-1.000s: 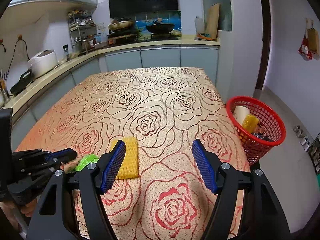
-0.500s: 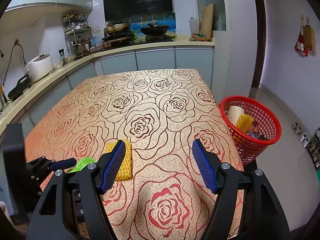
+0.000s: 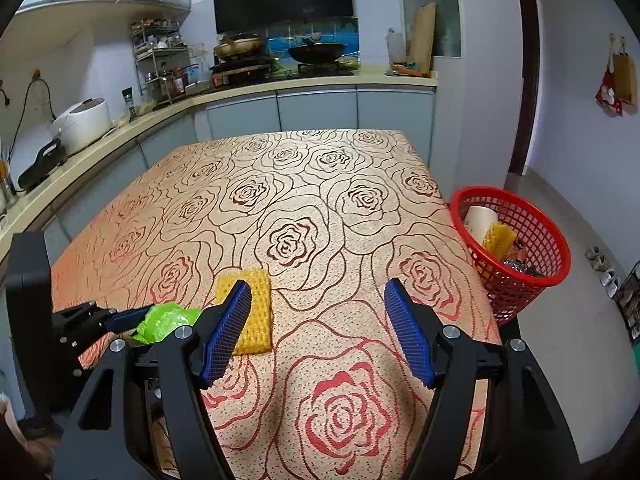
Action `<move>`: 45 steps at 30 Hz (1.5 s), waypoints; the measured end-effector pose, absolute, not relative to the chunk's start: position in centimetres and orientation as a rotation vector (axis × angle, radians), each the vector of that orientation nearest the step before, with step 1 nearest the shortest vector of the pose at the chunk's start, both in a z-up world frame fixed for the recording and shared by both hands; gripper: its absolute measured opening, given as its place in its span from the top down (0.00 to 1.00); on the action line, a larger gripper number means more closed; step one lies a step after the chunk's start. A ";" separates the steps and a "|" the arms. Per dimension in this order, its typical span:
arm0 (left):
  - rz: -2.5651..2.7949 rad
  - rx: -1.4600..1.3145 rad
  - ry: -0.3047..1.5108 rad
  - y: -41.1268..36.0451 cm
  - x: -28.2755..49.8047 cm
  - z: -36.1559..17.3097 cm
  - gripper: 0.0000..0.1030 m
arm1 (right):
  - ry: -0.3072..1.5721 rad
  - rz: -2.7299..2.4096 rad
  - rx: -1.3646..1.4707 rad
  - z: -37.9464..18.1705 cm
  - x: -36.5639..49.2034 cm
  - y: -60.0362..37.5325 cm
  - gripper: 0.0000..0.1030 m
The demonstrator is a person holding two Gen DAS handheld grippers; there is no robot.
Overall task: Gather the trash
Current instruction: 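Grasp the yellow mesh sponge with the right gripper while the left gripper holds the packet, then carry the packet with the left gripper while the right gripper carries the sponge to the red basket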
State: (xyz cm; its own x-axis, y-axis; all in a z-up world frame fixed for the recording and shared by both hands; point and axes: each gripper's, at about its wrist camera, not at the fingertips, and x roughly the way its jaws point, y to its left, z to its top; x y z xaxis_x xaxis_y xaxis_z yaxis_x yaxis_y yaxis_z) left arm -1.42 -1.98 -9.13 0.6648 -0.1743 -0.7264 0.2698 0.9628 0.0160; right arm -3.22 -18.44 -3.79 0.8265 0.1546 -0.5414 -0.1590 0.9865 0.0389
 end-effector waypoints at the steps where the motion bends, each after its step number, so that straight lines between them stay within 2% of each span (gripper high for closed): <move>1: -0.247 0.122 0.803 -1.8 -1.4 -8.9 0.51 | 0.577 0.171 -0.011 -3.9 -3.2 -18.2 0.35; 21: -0.003 -0.015 0.670 6.6 -1.4 -4.1 0.51 | 0.715 0.289 -0.098 -8.9 -0.5 -11.4 0.35; 22: -0.003 -0.018 0.669 6.6 -1.5 -4.1 0.51 | 0.720 0.286 -0.097 -9.0 -0.3 -11.3 0.38; 25: 0.002 -0.015 0.668 6.8 -1.5 -4.0 0.51 | 0.730 0.279 -0.100 -9.4 0.0 -11.2 0.52; 36: 0.014 -0.019 0.666 6.8 -1.0 -4.1 0.51 | 0.699 0.286 -0.101 -8.8 0.6 -12.3 0.80; 45: 0.024 0.001 0.660 6.5 -0.1 -3.7 0.51 | 0.661 0.297 -0.054 -7.0 1.2 -13.4 0.82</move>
State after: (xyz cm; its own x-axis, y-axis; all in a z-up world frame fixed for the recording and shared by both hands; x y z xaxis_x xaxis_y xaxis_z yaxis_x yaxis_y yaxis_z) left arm -0.11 6.53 -3.67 0.7897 0.0228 -0.6131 -0.0224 0.9997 0.0084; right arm 1.17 -13.38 -6.97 0.7488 0.2544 -0.6120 -0.2883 0.9565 0.0448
